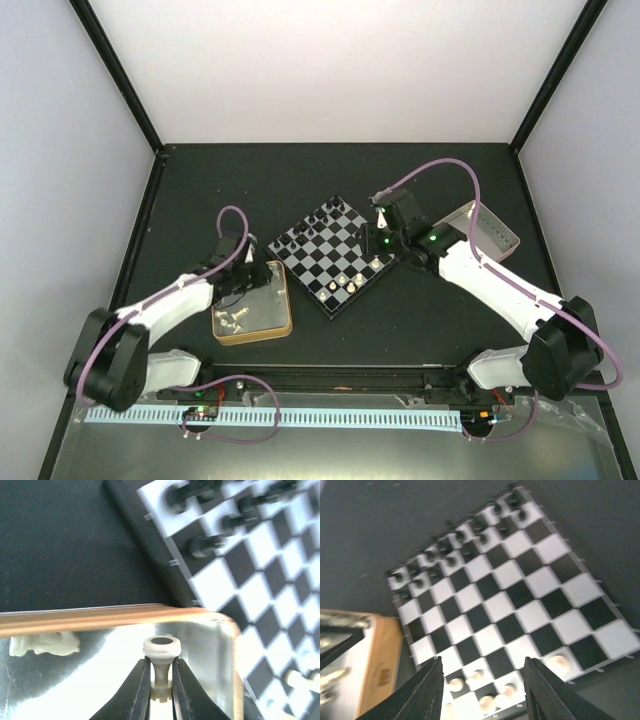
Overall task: Set up the chess pieces on the board
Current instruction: Pick up the chess piece from the storage box, then place the chess piece on the chessboard.
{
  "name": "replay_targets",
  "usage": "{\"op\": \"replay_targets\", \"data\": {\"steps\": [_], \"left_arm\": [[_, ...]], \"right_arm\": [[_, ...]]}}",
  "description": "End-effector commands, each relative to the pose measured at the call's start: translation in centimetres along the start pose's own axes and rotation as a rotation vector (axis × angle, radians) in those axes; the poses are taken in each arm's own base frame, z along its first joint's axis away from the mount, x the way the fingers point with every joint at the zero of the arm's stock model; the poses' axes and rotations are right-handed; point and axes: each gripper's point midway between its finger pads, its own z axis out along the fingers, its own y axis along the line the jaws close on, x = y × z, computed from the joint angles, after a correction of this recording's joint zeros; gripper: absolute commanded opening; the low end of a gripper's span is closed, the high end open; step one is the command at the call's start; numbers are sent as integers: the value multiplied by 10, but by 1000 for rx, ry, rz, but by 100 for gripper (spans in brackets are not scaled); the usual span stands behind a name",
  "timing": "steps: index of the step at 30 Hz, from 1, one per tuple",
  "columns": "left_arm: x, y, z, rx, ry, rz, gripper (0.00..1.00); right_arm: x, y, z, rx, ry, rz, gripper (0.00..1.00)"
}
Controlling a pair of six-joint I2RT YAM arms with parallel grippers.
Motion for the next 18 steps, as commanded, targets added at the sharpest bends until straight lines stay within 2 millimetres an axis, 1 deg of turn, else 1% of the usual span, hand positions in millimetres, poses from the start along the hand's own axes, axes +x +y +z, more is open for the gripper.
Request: {"op": "replay_targets", "data": {"steps": [1,4,6,8,11,13,18], "left_arm": [[1,-42,-39,192,-5,149,3],[9,-82,-68,413,4,268,2],[15,-109,-90,575,1,343,2],[19,-129,-111,707,-19,402,2],[24,-149,-134,846,-34,465,2],[26,-161,-145,912,-46,504,2],[31,-176,-159,982,-49,557,2]], "right_arm": [[10,66,-14,-388,73,-45,47],[21,101,-24,-609,141,-34,49],[21,115,-31,-697,159,-12,54],[15,127,-39,-761,149,4,57],[10,138,-50,-822,159,45,61],[12,142,-51,-837,186,65,62],[19,149,-45,-826,235,82,63]]}}
